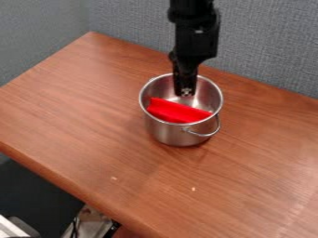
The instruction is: Put the red object in the metal pot
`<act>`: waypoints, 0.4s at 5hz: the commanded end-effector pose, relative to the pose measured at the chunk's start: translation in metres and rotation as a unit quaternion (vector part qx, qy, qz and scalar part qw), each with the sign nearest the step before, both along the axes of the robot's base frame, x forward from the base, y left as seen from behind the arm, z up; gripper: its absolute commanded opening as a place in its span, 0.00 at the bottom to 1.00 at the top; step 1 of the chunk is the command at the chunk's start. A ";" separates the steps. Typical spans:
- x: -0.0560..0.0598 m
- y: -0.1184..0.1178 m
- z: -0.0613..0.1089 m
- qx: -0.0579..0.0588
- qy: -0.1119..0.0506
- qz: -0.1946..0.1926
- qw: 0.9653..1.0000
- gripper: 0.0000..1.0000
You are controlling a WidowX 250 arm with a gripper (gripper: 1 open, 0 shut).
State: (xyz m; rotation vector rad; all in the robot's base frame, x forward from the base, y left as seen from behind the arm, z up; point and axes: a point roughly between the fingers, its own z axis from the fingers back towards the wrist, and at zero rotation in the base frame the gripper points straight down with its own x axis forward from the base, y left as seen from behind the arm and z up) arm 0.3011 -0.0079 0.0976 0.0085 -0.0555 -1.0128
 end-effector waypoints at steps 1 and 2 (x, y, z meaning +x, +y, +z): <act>-0.002 0.015 -0.001 -0.004 -0.027 0.045 0.999 0.00; -0.005 0.018 0.012 0.002 -0.033 0.086 0.996 0.00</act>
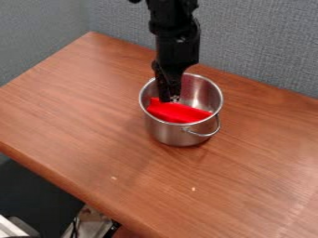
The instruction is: Put the red object in the metal pot
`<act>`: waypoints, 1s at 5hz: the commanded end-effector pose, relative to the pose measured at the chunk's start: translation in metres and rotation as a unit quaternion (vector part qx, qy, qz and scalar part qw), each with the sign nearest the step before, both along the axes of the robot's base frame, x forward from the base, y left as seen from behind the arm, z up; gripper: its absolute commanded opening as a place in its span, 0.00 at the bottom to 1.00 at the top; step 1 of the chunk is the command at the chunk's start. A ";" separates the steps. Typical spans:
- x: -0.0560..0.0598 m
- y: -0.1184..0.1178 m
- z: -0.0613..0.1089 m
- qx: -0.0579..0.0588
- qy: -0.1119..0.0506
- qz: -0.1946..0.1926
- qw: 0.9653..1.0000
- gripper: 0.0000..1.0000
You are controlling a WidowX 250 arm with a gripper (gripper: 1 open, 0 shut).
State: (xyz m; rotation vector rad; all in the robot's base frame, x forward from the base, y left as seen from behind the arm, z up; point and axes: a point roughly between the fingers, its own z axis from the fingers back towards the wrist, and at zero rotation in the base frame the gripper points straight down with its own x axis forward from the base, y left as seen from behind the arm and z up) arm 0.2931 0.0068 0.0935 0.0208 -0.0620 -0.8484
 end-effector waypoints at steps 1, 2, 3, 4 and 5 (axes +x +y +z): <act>0.000 0.003 0.030 0.008 -0.036 0.041 0.998 0.00; -0.002 0.003 0.040 0.016 -0.041 0.078 0.996 0.00; 0.005 0.007 0.045 0.010 -0.054 0.120 0.991 0.00; 0.010 0.012 0.059 0.004 -0.073 0.160 0.984 0.00; 0.000 0.012 0.056 0.002 -0.075 0.121 0.990 1.00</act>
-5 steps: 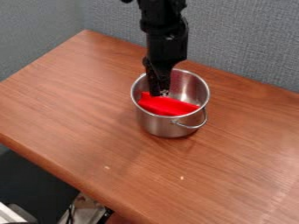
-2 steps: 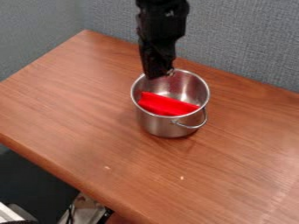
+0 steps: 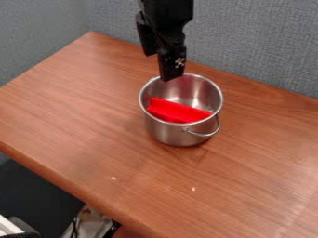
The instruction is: Put the red object in the metal pot
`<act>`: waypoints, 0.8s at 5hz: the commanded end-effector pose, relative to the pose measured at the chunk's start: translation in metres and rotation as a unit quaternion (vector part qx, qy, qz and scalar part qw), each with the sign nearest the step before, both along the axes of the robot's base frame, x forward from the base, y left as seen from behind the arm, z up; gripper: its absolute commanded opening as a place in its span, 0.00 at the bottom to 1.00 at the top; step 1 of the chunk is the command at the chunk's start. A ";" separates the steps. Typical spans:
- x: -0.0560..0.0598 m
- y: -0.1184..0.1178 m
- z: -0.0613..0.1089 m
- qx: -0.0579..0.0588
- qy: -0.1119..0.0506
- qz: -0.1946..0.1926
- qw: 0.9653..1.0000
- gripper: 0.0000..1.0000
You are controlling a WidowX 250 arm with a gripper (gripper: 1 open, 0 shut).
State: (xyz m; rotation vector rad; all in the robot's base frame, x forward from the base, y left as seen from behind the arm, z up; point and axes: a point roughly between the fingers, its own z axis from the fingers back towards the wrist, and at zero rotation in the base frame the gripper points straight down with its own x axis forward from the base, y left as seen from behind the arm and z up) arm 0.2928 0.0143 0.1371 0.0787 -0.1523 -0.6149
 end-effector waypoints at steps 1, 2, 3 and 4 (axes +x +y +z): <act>-0.003 -0.003 0.005 -0.010 -0.026 0.029 0.999 1.00; -0.001 -0.003 0.002 -0.008 -0.023 0.046 0.999 1.00; -0.002 -0.004 -0.006 -0.007 -0.019 0.056 0.998 1.00; -0.001 -0.004 -0.011 -0.006 -0.016 0.064 0.998 1.00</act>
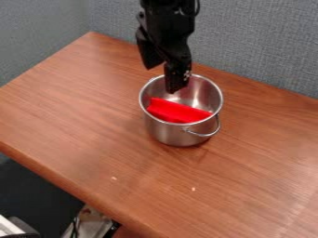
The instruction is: Put the red object in the metal pot
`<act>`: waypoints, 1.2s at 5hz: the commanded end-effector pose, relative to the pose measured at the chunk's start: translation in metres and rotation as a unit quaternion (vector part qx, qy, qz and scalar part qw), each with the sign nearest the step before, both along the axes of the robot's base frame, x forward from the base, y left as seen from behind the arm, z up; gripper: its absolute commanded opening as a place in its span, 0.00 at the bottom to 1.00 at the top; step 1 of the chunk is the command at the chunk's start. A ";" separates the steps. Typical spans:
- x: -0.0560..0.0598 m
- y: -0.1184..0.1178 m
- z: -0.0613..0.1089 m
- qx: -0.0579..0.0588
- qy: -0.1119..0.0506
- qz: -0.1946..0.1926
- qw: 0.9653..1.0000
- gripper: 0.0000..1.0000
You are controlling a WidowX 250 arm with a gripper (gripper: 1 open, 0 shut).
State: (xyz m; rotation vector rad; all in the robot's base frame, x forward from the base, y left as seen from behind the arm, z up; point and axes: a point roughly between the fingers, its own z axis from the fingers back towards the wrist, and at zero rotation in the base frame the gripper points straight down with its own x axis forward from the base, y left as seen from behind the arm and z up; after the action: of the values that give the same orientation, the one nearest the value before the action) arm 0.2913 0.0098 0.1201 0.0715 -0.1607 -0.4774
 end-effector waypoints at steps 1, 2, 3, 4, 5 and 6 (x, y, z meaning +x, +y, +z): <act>0.005 0.008 0.007 0.012 -0.017 0.058 0.998 1.00; 0.009 0.014 0.005 0.020 -0.023 0.116 0.993 1.00; 0.007 0.013 -0.009 0.002 -0.029 0.126 0.992 1.00; 0.006 0.014 -0.017 -0.012 -0.034 0.125 0.991 1.00; 0.010 0.019 -0.019 -0.013 -0.031 0.153 0.988 1.00; 0.011 0.023 -0.018 -0.015 -0.030 0.180 0.983 1.00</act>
State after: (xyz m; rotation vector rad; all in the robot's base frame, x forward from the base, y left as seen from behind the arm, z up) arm 0.2968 0.0275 0.0926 0.0735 -0.1771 -0.1238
